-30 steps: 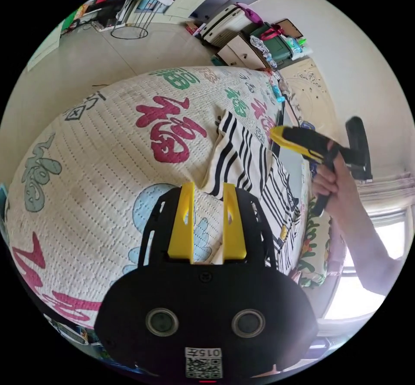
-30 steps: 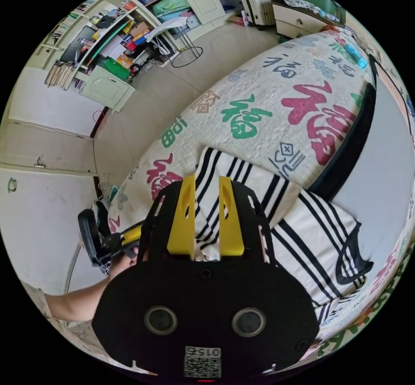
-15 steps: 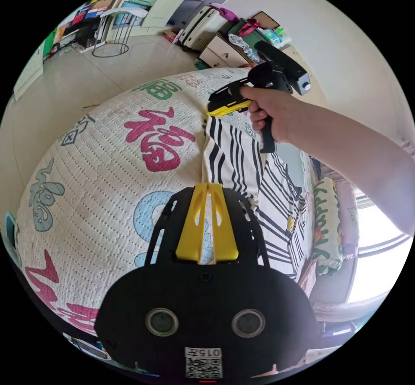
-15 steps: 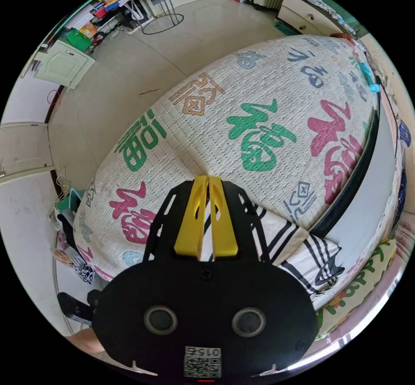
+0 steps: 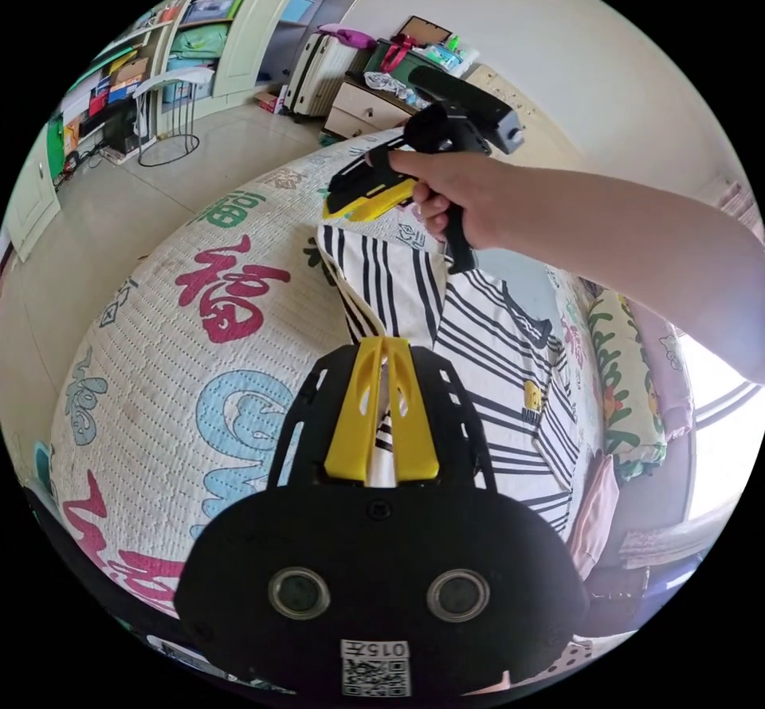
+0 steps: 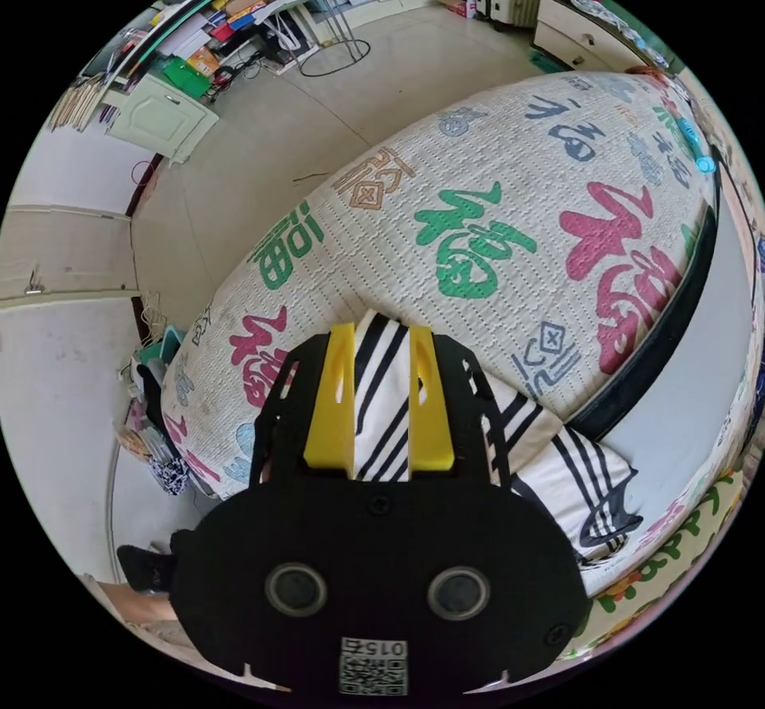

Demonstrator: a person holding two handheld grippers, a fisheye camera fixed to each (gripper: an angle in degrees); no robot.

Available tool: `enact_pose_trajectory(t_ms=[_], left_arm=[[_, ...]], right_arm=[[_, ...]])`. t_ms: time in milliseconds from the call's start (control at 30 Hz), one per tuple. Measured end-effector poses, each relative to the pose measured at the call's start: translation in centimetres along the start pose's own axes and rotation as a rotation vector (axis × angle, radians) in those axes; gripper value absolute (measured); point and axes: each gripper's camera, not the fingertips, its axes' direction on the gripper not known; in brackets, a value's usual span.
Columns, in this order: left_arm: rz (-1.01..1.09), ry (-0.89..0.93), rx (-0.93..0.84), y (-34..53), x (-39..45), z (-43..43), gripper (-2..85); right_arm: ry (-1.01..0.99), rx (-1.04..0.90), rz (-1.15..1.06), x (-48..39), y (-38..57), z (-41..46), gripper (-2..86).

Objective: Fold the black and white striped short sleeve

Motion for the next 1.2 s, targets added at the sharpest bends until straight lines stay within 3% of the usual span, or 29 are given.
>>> enact_pose_trajectory(t_ms=[100,167,300,567,767,1033,1200], left_arm=[[0.022,0.006,-0.018,-0.2,0.9,0.5,-0.8],[0.032,0.004,-0.026,-0.5,1.3,0.7,-0.8],[0.046,0.008,-0.035,-1.0,1.9,1.0,-0.8],[0.329,0.03,-0.018,-1.3,10.4,0.0,-0.8],[0.563,0.104,-0.081,1.1,19.6,3.4,-0.8],[0.678,0.072,-0.275,3.9,25.7,11.6,-0.7],[0.75,0.086,-0.319,3.5,26.8,13.2,0.6]], right_arm=[[-0.029,-0.04,0.04,-0.7,-1.0,1.4,10.5],[0.062,-0.025,0.068,-1.3,-0.8,0.9,5.7],[0.028,0.037,0.072,-0.8,1.3,-2.5,2.2],[-0.177,0.337,0.265,8.5,18.9,-17.7,1.3],[-0.147,0.324,0.507,13.0,33.4,-18.6,1.2],[-0.182,0.308,0.716,14.6,41.9,-17.4,-0.1],[-0.137,0.311,0.569,11.1,42.9,-21.2,1.1]])
